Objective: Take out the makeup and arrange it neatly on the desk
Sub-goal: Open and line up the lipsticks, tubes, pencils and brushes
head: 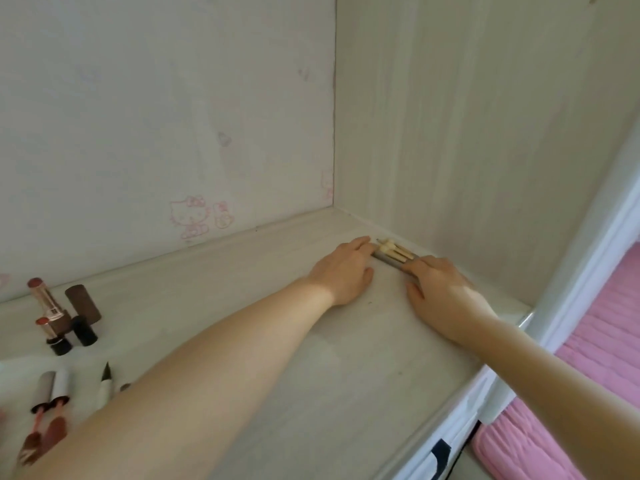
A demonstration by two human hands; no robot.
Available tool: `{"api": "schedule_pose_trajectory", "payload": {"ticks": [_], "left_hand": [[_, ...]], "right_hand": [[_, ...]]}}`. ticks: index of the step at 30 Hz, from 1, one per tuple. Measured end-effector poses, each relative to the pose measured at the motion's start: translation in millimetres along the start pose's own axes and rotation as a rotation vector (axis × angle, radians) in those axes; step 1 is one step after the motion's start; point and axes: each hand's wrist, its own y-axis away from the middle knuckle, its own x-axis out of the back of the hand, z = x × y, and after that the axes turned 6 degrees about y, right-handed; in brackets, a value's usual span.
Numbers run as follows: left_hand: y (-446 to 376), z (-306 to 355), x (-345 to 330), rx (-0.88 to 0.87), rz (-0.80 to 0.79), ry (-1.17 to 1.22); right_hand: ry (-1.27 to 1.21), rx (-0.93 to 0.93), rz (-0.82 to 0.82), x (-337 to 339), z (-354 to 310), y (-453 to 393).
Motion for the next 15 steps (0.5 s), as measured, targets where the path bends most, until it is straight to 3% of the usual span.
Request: {"api": "schedule_pose_trajectory", "payload": {"ticks": [15], "left_hand": [[4, -16, 6, -0.050, 0.088, -0.021]], "right_hand": [[0.148, 0.109, 0.215, -12, 2, -1]]}}
